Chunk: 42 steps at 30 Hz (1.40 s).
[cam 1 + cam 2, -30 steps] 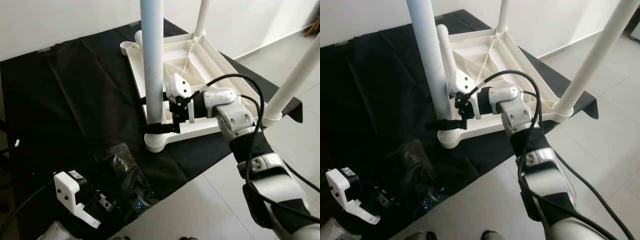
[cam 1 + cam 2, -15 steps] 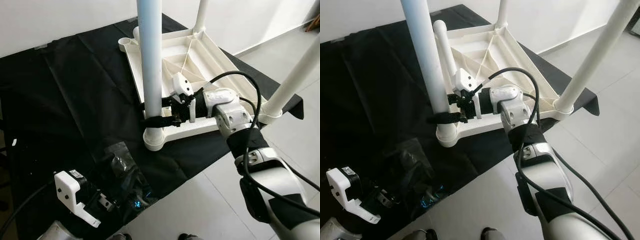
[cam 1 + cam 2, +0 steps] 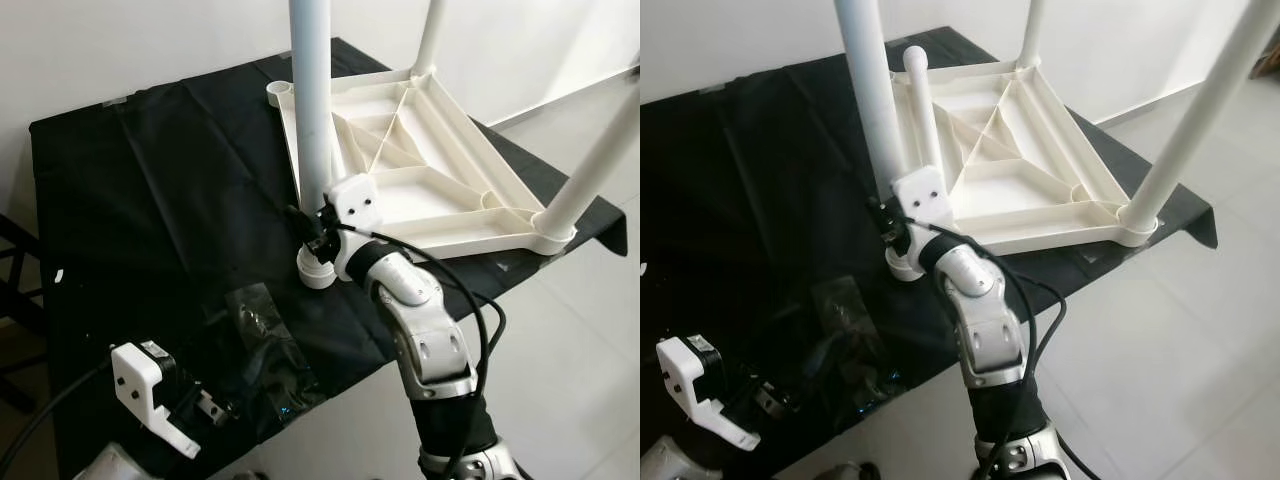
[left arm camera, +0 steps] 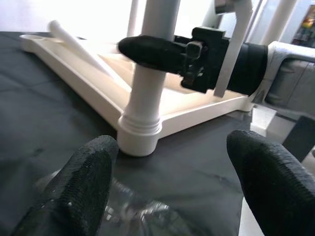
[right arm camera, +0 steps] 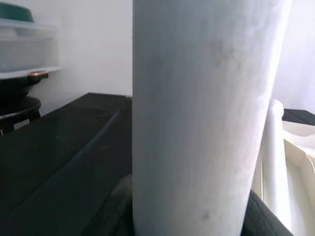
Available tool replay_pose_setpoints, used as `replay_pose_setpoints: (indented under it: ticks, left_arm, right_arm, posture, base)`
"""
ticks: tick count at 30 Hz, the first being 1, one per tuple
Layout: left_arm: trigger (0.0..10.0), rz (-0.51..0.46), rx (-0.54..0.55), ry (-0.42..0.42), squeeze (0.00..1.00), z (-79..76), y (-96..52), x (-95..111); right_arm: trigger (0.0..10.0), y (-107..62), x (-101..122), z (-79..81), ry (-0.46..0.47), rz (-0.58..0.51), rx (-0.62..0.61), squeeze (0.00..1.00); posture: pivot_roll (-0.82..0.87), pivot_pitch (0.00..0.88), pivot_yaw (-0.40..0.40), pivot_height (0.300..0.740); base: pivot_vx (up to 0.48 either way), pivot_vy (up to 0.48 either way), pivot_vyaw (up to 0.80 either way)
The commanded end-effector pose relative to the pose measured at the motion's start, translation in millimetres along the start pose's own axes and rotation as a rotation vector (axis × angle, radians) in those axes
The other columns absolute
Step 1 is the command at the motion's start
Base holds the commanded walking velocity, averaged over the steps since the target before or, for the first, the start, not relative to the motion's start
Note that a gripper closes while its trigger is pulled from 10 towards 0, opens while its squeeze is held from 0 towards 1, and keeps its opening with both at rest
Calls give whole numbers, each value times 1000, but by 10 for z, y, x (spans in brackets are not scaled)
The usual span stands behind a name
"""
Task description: Building children table
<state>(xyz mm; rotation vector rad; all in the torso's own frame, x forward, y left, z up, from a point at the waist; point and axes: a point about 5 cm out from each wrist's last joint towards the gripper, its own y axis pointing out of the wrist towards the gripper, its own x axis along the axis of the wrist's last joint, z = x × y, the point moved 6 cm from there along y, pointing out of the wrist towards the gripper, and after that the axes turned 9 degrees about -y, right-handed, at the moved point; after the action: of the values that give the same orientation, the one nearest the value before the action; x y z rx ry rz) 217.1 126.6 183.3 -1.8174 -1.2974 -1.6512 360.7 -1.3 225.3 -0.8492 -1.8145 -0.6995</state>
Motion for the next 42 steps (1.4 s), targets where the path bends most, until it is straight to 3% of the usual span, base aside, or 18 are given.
replay_pose_setpoints:
  ticks: [1, 2, 3, 4, 5, 9, 10, 11, 12, 16, 17, 18, 19, 23, 31, 37, 38, 42]
  left_arm:
    - [10000, 36, 1, 0, 0, 21, -32, -62]
    - [10000, 37, 1, 2, 0, 35, -31, -68]
    - [10000, 36, 2, 4, 0, 45, -28, -74]
    - [10000, 36, 2, 4, 0, 45, -28, -74]
    - [10000, 35, 3, 6, 0, 51, -24, -75]
    - [10000, 35, 4, 8, 0, 51, -18, -79]
    - [10000, 35, 3, 8, 0, 45, -15, -82]
    - [10000, 35, 3, 8, 0, 45, -15, -82]
    - [10000, 32, 4, 7, 0, 30, -15, -84]
    - [10000, 27, 7, 6, 0, 22, -15, -82]
    - [10000, 26, 8, 6, 0, 16, -17, -81]
    - [10000, 25, 9, 6, 0, 13, -18, -80]
    - [10000, 23, 8, 7, 0, 5, -18, -76]
    - [10000, 19, 11, 10, 0, -15, -27, -68]
    - [10000, -2, 67, 43, 0, 1, -71, -11]
    - [10000, -40, 153, 83, 0, 69, -120, 65]
    - [10000, -53, 184, 97, 0, 92, -139, 90]
    - [10000, -56, 193, 102, 0, 100, -144, 98]
  right_arm:
    - [0, 57, -192, 464, 140, 70, 81, 0]
    - [0, 111, -145, 485, 133, 49, 108, 0]
    - [6314, 149, -84, 483, 117, 23, 146, 0]
    - [6314, 149, -84, 483, 117, 23, 146, 0]
    - [10000, 170, -35, 492, 98, 4, 185, 0]
    - [10000, 151, 95, 554, 96, -48, 283, 0]
    - [10000, 121, 146, 570, 97, -61, 332, 1000]
    - [10000, 121, 146, 570, 97, -61, 332, 1000]
    - [10000, 75, 248, 475, 52, -98, 432, 1000]
    - [10000, 70, 286, 325, -1, -125, 499, 1000]
    - [10000, 54, 295, 254, -25, -144, 560, 557]
    - [10000, 38, 300, 213, -37, -156, 597, 557]
    - [10000, 46, 295, 123, -17, -162, 629, 0]
    - [10000, 65, 266, -75, -10, -181, 686, 0]
    - [10000, 87, 308, -286, 5, -204, 786, 0]
    - [10000, 66, 351, -292, 43, -213, 885, 0]
    - [5373, 19, 318, -248, 40, -199, 956, 0]
    - [5373, 3, 303, -231, 39, -192, 977, 0]
  posture:
    - [82, 214, 15, 740]
    - [80, 206, 14, 740]
    - [84, 199, 14, 740]
    - [84, 199, 14, 740]
    - [86, 198, 13, 740]
    - [89, 194, 12, 740]
    - [90, 194, 3, 740]
    - [90, 194, 3, 740]
    - [92, 195, -4, 740]
    - [96, 196, -8, 740]
    - [98, 198, -12, 740]
    - [98, 198, -12, 740]
    - [100, 202, -18, 740]
    - [109, 208, -20, 740]
    - [130, 230, -24, 740]
    - [122, 246, -36, 740]
    - [115, 249, -36, 740]
    - [115, 249, -36, 740]
  base:
    - [0, 0, 0]
    - [0, 0, 0]
    - [0, 0, 0]
    - [0, 0, 0]
    - [0, 0, 0]
    - [0, 0, 0]
    - [0, 0, 0]
    - [0, 0, 0]
    - [0, 0, 0]
    - [0, 0, 0]
    - [0, 0, 0]
    - [0, 0, 0]
    - [0, 0, 0]
    - [0, 0, 0]
    - [0, 0, 0]
    - [0, 0, 0]
    - [0, 0, 0]
    - [0, 0, 0]
